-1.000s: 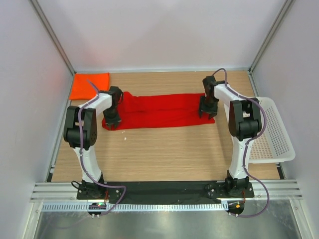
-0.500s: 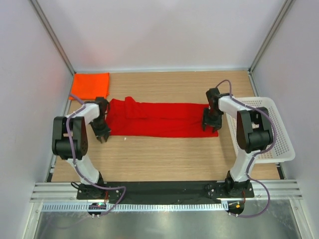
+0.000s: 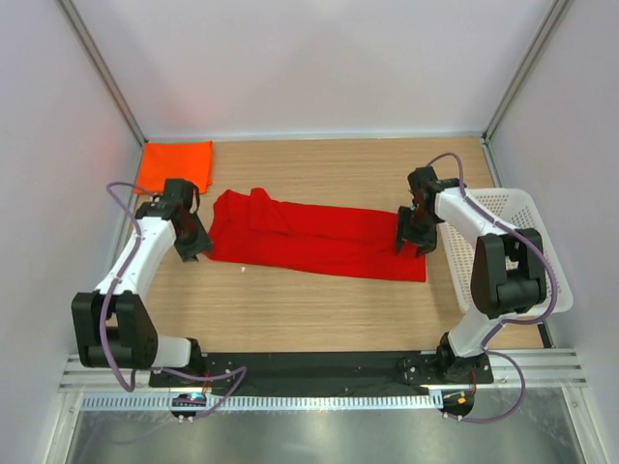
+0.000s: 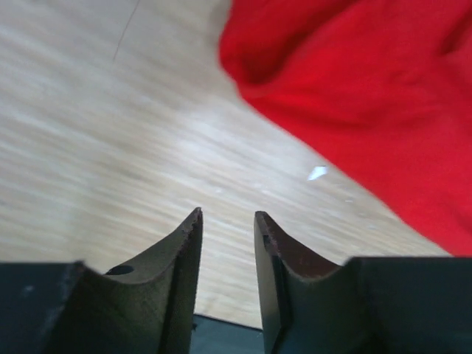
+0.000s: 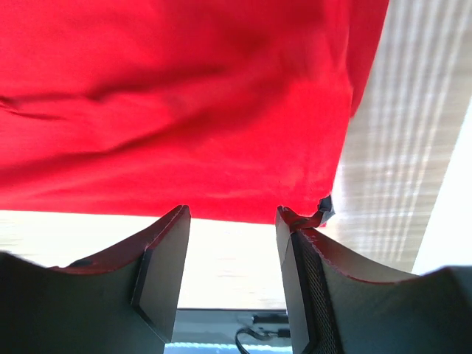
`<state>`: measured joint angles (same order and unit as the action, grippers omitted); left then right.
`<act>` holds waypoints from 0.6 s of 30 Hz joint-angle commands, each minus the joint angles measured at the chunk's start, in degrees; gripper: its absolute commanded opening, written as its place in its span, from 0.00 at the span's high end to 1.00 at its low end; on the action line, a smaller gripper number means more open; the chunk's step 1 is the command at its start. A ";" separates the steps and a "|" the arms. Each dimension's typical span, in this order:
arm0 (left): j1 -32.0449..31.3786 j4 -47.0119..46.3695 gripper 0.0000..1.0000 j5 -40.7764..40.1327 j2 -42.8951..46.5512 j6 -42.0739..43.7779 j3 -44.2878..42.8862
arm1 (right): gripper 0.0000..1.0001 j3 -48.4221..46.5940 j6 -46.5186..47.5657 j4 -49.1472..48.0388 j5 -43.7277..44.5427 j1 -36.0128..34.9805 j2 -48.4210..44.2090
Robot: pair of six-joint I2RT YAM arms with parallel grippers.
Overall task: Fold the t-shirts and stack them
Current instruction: Fold the tshirt
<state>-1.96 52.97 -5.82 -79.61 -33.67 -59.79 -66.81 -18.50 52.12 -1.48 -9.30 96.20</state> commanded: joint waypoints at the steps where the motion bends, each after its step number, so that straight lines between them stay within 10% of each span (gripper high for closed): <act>1: -0.33 -6.37 0.61 4.06 0.79 3.17 -2.70 | 0.43 -6.48 0.75 1.05 -0.72 -0.02 0.56; 11: -1.47 -18.49 0.64 19.18 -17.93 -0.51 -9.99 | 0.43 -13.17 -0.31 2.11 -3.54 -0.10 4.43; 18: -2.00 -17.13 0.64 7.79 -28.91 -6.75 -13.15 | 0.40 -15.02 -0.31 2.55 -0.55 -0.10 6.89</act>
<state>-4.23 35.83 7.11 -106.32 -36.86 -70.06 -78.89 -18.57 53.43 -3.31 -9.30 102.02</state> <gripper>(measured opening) 0.373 0.597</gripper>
